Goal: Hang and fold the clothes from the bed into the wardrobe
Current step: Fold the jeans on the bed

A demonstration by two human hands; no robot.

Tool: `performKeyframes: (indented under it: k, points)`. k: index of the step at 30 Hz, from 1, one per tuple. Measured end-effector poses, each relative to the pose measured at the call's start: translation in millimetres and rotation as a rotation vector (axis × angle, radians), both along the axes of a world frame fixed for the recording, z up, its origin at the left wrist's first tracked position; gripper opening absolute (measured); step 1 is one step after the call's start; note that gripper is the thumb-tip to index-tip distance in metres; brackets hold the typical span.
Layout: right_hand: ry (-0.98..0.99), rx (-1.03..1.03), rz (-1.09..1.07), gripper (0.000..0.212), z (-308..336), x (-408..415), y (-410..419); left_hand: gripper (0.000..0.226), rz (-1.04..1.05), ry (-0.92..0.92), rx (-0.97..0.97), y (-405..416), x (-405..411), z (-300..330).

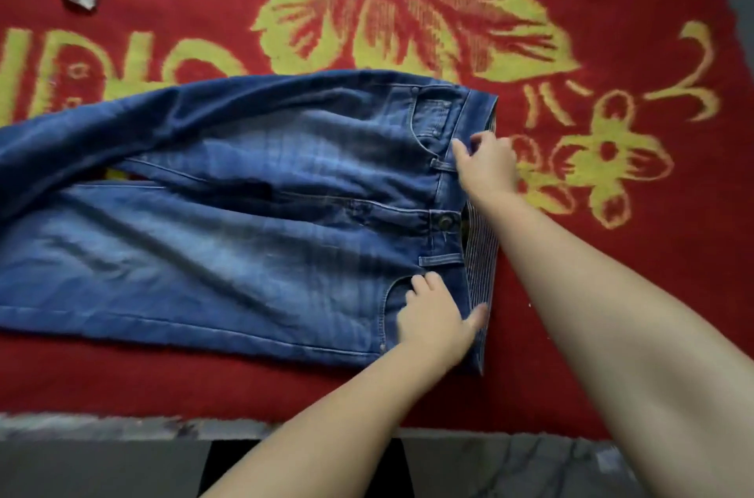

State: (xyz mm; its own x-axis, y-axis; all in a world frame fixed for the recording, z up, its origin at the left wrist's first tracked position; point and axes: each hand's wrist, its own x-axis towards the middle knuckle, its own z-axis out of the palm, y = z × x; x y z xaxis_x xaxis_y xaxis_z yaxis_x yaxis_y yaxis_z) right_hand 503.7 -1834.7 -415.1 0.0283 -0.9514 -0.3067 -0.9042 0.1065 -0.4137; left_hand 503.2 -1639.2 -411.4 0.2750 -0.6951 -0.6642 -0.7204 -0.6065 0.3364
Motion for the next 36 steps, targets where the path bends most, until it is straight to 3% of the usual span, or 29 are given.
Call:
performKeyframes:
  k: [3,5,7,11,17,19,23,27,31,33,36]
  points:
    - [-0.131,0.218,-0.135,0.06,-11.1,3.7,-11.9,0.058,-0.046,-0.028,0.045,-15.1,1.8,-6.9]
    - [-0.222,0.272,-0.147,0.046,-8.8,-0.1,-19.3,0.05,-0.056,0.018,0.059,-21.8,10.6,0.2]
    - [-0.258,0.22,-0.074,0.034,1.2,-3.7,-27.5,0.049,-0.056,0.108,0.041,-23.0,16.7,15.8]
    - [-0.242,-0.011,-0.046,0.029,19.7,-16.1,-43.8,0.033,-0.063,0.185,-0.196,-29.0,-0.1,48.7]
    - [-0.034,0.078,-0.049,0.029,-11.5,-33.5,-28.2,0.07,-0.225,0.126,0.192,-19.7,-35.1,21.3]
    - [-0.049,0.102,-0.08,0.033,-13.0,-33.4,-35.8,0.064,-0.27,0.117,0.144,-14.2,-39.4,23.8]
    - [-0.134,0.056,-0.089,0.034,-5.6,-39.4,-47.5,0.043,-0.337,0.097,-0.179,-10.4,-51.9,50.6]
    - [-0.045,-0.102,-0.115,0.033,-2.2,-61.2,-50.4,0.036,-0.268,0.419,-0.071,-30.9,-84.6,55.8]
    - [0.1,-0.106,-0.129,0.031,3.7,-104.4,-55.0,0.067,-0.26,0.777,0.161,-26.3,-74.5,30.0]
    - [0.092,-0.07,-0.097,0.036,12.1,-108.4,-59.0,0.064,-0.273,0.76,0.077,-22.6,-41.8,18.4]
    - [0.149,-0.088,-0.014,0.063,26.8,-79.5,-50.2,0.041,-0.103,0.495,-0.254,-21.9,40.8,11.2]
